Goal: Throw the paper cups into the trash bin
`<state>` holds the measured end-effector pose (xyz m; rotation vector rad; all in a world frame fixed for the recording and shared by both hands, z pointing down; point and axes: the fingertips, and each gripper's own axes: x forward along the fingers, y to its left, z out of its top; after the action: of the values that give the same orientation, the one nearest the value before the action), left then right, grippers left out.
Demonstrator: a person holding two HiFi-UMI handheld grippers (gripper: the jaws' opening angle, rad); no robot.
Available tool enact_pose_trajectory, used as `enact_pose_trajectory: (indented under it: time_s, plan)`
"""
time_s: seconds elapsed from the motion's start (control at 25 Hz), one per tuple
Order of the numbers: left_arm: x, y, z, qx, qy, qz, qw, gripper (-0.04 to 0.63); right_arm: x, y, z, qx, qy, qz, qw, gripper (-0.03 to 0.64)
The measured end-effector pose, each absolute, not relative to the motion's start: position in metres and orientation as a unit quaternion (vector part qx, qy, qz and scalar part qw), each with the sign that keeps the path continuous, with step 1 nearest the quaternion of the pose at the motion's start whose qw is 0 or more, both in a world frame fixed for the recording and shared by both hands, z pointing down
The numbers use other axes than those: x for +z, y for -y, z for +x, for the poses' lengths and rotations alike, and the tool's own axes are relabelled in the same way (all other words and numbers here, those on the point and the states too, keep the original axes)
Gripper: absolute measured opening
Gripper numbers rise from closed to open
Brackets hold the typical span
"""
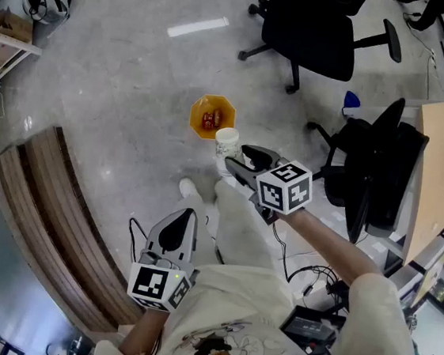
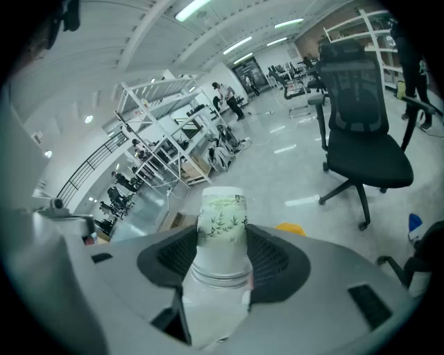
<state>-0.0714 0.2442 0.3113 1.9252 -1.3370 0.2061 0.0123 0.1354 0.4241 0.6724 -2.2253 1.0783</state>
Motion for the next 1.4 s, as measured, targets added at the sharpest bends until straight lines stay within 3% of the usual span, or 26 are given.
enact_pose_trajectory:
  time_s: [0.44, 1.04, 1.4]
  plan:
    - [0.264, -0.236, -0.013, 0.09, 0.551, 0.758, 0.338, 0.006, 0.294, -0.197, 0.08, 0.277, 0.892, 0.278, 0.226, 0.232]
    - [0.239, -0.253, 0.011, 0.089, 0.588, 0.742, 0.31, 0.006, 0.259, -0.207, 0.101, 0.28, 0.908, 0.264, 0.163, 0.232]
    - [0.255, -0.22, -0.001, 0.084, 0.586, 0.733, 0.336, 0.006, 0.264, -0.175, 0.083, 0.314, 0.904, 0.242, 0.159, 0.227]
